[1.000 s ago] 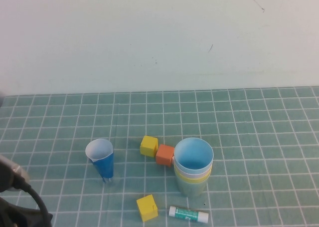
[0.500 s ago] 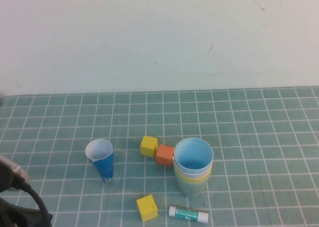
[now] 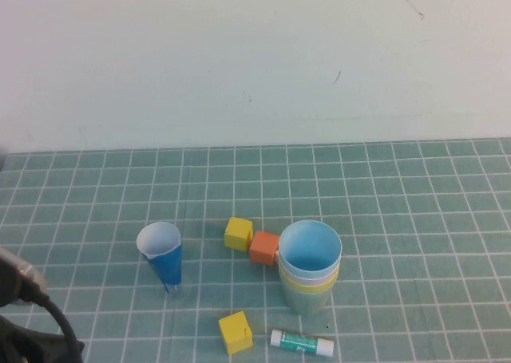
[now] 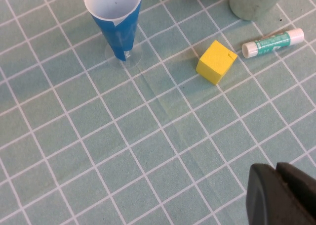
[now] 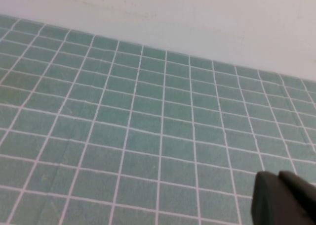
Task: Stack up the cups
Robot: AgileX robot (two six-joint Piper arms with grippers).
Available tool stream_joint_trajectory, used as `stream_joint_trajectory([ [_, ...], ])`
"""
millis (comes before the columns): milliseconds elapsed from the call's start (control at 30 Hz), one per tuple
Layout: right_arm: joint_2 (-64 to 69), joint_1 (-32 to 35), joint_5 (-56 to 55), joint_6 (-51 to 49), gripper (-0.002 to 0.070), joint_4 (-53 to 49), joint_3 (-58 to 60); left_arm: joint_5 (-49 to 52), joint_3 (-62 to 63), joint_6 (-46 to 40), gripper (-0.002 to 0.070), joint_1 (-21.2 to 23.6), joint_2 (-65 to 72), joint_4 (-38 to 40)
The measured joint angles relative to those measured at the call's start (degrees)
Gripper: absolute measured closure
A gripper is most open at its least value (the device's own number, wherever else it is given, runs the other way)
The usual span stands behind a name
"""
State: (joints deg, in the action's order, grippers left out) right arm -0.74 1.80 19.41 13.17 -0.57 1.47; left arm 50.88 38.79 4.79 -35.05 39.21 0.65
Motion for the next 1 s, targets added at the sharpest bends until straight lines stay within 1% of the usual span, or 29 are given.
stream_joint_trajectory([
  [100, 0.0, 0.0, 0.0, 0.0, 0.0679, 0.0, 0.0, -0.13, -0.22, 0.18, 0.0677, 0.0, -0.27, -0.65],
  [233, 0.0, 0.0, 0.0, 0.0, 0.0679, 0.0, 0.0, -2.52, -3.28, 0.18, 0.0677, 0.0, -3.64, -5.83],
  [367, 0.0, 0.0, 0.0, 0.0, 0.0679, 0.0, 0.0, -8.99, -9.7, 3.61, 0.0677, 2.87, -11.01, -8.5],
  [467, 0.0, 0.0, 0.0, 0.0, 0.0679, 0.0, 0.0, -14.69, -15.91, 7.42, 0.0677, 8.52, -18.47, -9.57],
  [633, 0.0, 0.0, 0.0, 0.0, 0.0679, 0.0, 0.0, -23.94, -25.69, 9.37, 0.0677, 19.22, -30.46, -9.78],
  [767, 0.0, 0.0, 0.0, 0.0, 0.0679, 0.0, 0.0, -27.37, -30.98, 9.5, 0.0677, 26.55, -38.59, -9.81],
  [833, -0.05, 0.0, 0.0, 0.0, 0.0679, 0.0, 0.0, -28.18, -32.77, 9.5, 0.0677, 30.23, -39.59, -9.54],
  [933, -0.05, 0.0, 0.0, 0.0, 0.0679, 0.0, 0.0, -28.29, -34.47, 9.5, 0.0677, 34.27, -39.83, -7.81],
  [1000, -0.05, 0.0, 0.0, 0.0, 0.0679, 0.0, 0.0, -28.81, -35.76, 8.84, 0.0677, 35.63, -39.96, -6.5],
])
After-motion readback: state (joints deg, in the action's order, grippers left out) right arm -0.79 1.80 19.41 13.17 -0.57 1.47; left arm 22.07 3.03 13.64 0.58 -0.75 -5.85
